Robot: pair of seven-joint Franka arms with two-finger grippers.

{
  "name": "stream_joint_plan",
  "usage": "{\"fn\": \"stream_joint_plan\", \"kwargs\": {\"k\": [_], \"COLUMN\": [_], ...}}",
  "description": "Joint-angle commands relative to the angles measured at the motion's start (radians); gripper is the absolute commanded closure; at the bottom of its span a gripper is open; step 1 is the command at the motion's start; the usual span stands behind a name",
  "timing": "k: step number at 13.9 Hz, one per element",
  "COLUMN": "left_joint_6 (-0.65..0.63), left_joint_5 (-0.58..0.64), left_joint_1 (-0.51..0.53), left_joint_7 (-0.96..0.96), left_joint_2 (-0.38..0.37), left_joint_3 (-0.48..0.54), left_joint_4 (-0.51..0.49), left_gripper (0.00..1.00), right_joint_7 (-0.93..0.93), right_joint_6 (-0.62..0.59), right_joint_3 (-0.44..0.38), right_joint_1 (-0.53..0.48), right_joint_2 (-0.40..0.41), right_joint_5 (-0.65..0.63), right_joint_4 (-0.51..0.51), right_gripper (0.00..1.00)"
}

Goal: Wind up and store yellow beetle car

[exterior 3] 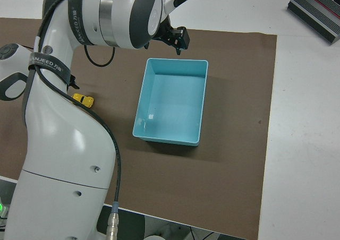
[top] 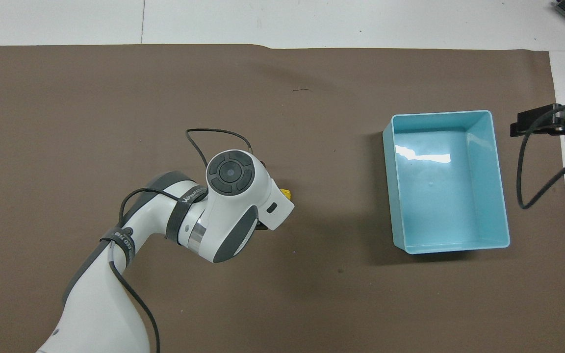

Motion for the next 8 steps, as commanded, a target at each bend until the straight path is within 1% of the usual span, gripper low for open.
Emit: {"fn": "stream_joint_plan", "kwargs": {"k": [1, 2, 3, 4, 5, 6, 8], "left_joint_6": [0.036, 0.036, 0.036, 0.041, 0.054, 0.059, 0.058], "left_joint_5": [0.016, 0.028, 0.041, 0.041, 0.041, 0.041, 0.041], "left_joint_1": [-0.028, -0.028, -0.028, -0.025, -0.025, -0.025, -0.028], "left_joint_7": [-0.03, -0.035, -0.045, -0.047, -0.05, -0.068, -0.096], "left_joint_2": [0.011, 0.011, 0.011, 0.012, 0.014, 0.014, 0.014], "left_joint_3": [0.024, 0.024, 0.023, 0.023, 0.023, 0.021, 0.021], "left_joint_4": [-0.006, -0.006, -0.004, 0.002, 0.002, 0.0, 0.0], "left_gripper": [0.0, 0.09, 0.42, 0.73, 0.92, 1.0, 1.0], "right_joint_7": [-0.012, -0.013, -0.013, -0.013, -0.012, -0.013, -0.012], "right_joint_6": [-0.013, -0.012, -0.013, -0.012, -0.012, -0.013, -0.012], "right_joint_3": [0.004, 0.004, 0.004, 0.004, 0.004, 0.002, 0.004], "right_joint_1": [-0.005, -0.005, -0.005, -0.005, -0.005, -0.005, -0.005], "right_joint_2": [-0.007, -0.007, -0.007, -0.007, -0.007, -0.007, -0.007], "right_joint_5": [-0.003, -0.003, -0.003, -0.003, -0.003, -0.003, -0.003], "right_joint_4": [0.002, 0.002, 0.002, 0.002, 0.002, 0.002, 0.002], "right_gripper": [0.0, 0.0, 0.0, 0.0, 0.0, 0.0, 0.0]}}
